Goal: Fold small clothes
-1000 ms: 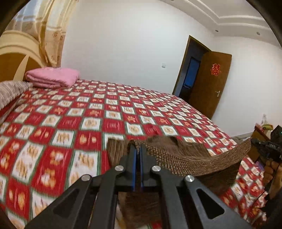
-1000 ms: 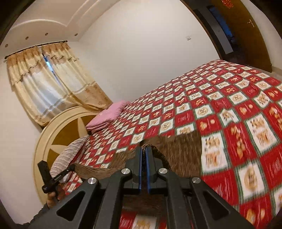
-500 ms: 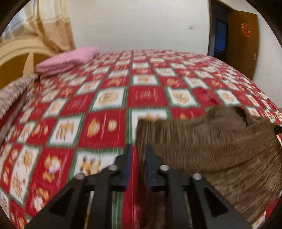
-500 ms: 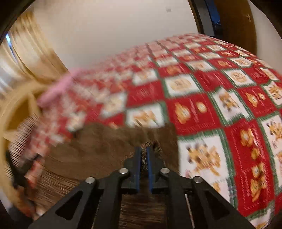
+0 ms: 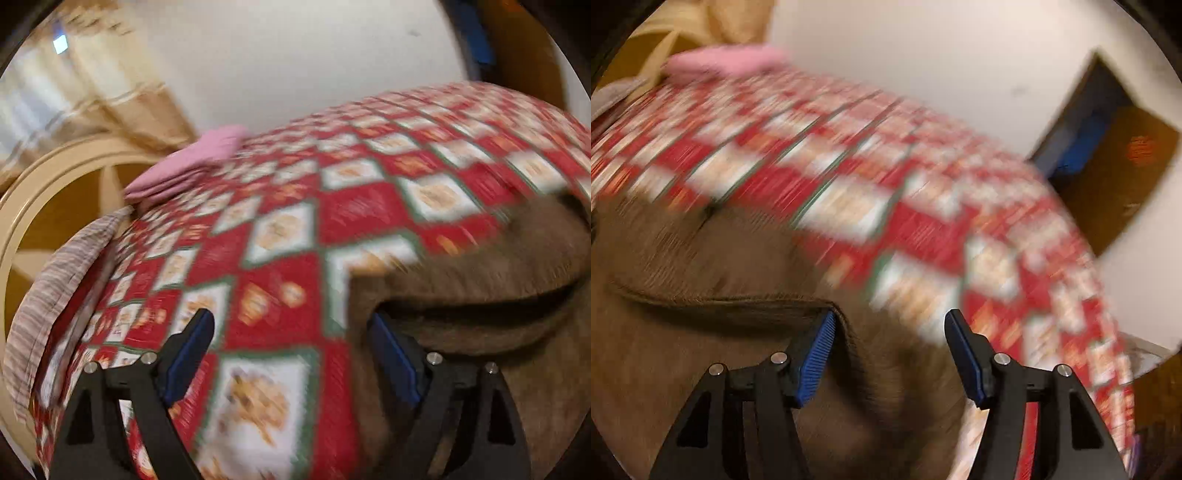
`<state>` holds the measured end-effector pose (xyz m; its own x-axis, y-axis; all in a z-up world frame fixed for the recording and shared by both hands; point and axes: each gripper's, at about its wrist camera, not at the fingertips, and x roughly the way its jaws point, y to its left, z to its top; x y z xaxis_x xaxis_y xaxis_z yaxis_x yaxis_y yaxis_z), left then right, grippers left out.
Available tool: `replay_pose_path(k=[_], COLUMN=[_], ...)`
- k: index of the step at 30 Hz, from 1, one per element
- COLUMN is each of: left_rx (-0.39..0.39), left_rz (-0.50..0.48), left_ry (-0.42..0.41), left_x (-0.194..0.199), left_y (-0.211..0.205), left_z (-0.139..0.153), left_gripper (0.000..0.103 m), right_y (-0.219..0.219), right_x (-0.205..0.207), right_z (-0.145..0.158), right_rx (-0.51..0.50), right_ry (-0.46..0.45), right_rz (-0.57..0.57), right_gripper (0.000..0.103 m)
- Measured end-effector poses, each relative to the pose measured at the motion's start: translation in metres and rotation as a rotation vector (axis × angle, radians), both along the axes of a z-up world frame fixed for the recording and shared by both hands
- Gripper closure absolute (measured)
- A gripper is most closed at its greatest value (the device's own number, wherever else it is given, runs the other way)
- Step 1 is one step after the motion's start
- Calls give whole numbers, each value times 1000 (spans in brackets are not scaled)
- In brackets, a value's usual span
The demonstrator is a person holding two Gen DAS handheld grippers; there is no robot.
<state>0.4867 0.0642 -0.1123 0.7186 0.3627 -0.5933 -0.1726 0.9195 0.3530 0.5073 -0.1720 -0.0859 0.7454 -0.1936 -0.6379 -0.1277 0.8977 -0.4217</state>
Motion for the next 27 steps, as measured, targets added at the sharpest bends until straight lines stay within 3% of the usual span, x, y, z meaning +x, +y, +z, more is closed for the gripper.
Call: replay_pose_path(k=[3, 4, 7, 16, 20, 24, 27], left_rx=[-69, -73, -62, -243, -324, -296, -281], left_rz=[40, 36, 10, -103, -187, -212, -168], left_ry=[-2, -5, -7, -5, 36, 63, 66], left_x=[4, 0, -21, -124, -154, -161, -153], left_y=[24, 26, 32, 32, 25, 12, 13], left_z=[16, 17, 12, 1, -5, -17, -18], left_gripper=[9, 3, 1, 1, 1, 2, 2], right_y=[-14, -20, -26, -143, -181, -190, -186], right_x=[10, 9, -10, -114, -150, -168, -171], right_z=[23, 25, 12, -4, -15, -33, -37], right_rx=[77, 123, 161, 471, 611, 693, 715], right_ry=[-64, -53, -21, 42, 90, 157, 174], right_rz=[-64, -61, -52, -51, -91, -108, -81], right_gripper=[41, 41, 41, 41, 41, 41, 43])
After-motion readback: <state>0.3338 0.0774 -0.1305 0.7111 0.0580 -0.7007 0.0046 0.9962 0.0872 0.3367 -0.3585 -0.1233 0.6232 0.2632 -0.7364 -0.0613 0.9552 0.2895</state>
